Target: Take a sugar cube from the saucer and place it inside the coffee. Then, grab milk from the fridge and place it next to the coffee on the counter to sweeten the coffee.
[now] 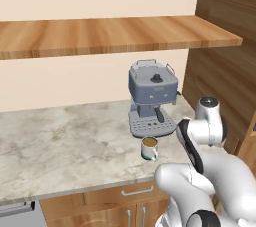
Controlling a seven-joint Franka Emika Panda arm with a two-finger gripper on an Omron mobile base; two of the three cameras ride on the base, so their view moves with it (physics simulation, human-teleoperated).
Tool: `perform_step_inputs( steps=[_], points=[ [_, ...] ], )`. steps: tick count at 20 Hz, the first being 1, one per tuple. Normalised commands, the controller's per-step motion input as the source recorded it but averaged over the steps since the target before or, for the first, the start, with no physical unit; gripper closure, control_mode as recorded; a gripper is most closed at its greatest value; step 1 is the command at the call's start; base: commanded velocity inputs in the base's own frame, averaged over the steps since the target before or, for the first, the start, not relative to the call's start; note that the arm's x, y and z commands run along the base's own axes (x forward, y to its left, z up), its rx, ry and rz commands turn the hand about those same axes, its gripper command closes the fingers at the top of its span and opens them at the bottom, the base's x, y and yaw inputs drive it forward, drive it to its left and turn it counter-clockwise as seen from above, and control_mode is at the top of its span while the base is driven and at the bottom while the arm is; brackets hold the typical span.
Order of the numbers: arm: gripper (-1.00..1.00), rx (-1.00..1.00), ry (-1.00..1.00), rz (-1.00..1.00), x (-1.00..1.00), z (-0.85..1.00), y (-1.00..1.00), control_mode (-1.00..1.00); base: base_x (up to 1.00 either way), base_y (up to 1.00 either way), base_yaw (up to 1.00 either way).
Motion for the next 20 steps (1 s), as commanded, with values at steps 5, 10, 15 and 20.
perform_step_inputs(
  steps=[5, 10, 15, 20],
  points=[
    [-1.00, 0.00, 0.00, -0.03, 0.20, -0.48, -0.01, -1.00, 0.00, 0.00, 0.00],
    [-1.00, 0.00, 0.00, -0.01, 0.16, -0.42, 0.00, -1.00, 0.00, 0.00, 0.00],
    [-1.00, 0.00, 0.00, 0.00, 0.12, -0.31, 0.00, -1.00, 0.00, 0.00, 0.00],
    [-1.00, 0.00, 0.00, 0.00, 0.17, -0.17, 0.00, -1.00, 0.00, 0.00, 0.00]
  ],
)
